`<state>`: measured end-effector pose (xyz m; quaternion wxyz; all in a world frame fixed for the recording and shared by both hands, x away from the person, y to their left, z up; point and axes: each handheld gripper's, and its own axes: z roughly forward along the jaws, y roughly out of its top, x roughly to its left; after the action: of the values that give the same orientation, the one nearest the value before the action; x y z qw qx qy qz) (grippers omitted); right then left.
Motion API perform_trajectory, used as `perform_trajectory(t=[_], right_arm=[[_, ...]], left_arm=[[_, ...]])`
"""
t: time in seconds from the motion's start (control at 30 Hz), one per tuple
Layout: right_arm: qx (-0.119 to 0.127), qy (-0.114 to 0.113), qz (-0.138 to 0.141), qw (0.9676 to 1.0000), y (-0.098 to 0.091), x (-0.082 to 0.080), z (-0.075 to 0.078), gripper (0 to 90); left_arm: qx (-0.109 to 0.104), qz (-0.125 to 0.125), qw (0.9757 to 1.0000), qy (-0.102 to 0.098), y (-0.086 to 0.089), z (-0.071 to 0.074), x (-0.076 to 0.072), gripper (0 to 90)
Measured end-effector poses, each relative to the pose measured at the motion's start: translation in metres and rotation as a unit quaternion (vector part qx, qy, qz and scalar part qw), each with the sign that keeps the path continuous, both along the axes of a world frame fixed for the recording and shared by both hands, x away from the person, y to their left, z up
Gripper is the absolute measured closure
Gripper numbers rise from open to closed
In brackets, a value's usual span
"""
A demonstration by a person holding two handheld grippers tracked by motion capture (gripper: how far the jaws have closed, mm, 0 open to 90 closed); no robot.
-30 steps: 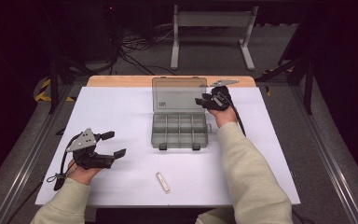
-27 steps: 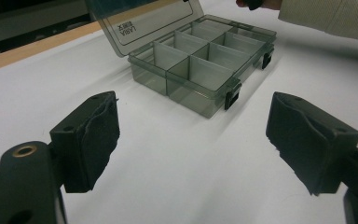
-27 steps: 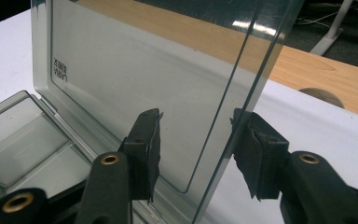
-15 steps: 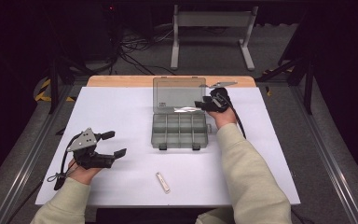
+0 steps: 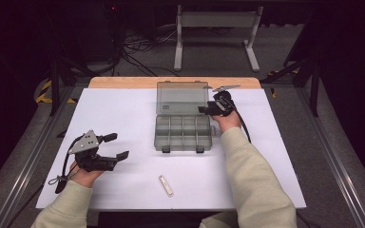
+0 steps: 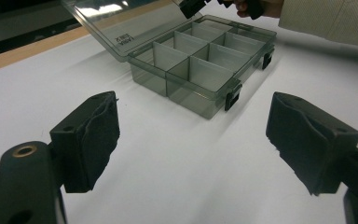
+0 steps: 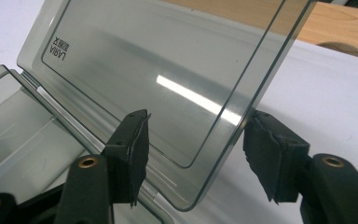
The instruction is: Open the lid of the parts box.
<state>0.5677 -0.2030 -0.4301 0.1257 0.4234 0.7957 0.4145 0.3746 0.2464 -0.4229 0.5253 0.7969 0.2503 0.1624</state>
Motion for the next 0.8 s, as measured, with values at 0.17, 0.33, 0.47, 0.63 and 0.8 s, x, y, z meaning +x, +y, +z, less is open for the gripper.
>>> perform_trajectory(t=[0.17,0.33,0.47,0.63,0.8], right_arm=[[0.002,0.007,-0.002,1.0000,-0.001,0.000,-0.001,40.1],[0.004,0.010,-0.002,0.9999,-0.001,0.000,-0.002,38.7],[0.005,0.007,-0.006,0.9999,-0.001,-0.001,0.000,36.0],[0.010,-0.007,-0.006,0.9999,-0.003,-0.006,0.009,33.6],[0.009,-0.028,0.011,0.9995,0.002,-0.021,0.025,31.1]], left_arm=[[0.001,-0.001,1.0000,0.000,-0.001,0.000,0.000,18.1],[0.001,0.000,1.0000,-0.003,0.000,0.000,0.001,18.1],[0.001,-0.001,1.0000,-0.003,0.000,0.000,0.001,18.1],[-0.001,-0.001,1.0000,-0.005,-0.001,0.000,0.002,18.1],[-0.003,-0.003,1.0000,-0.008,-0.001,0.001,0.002,18.0]])
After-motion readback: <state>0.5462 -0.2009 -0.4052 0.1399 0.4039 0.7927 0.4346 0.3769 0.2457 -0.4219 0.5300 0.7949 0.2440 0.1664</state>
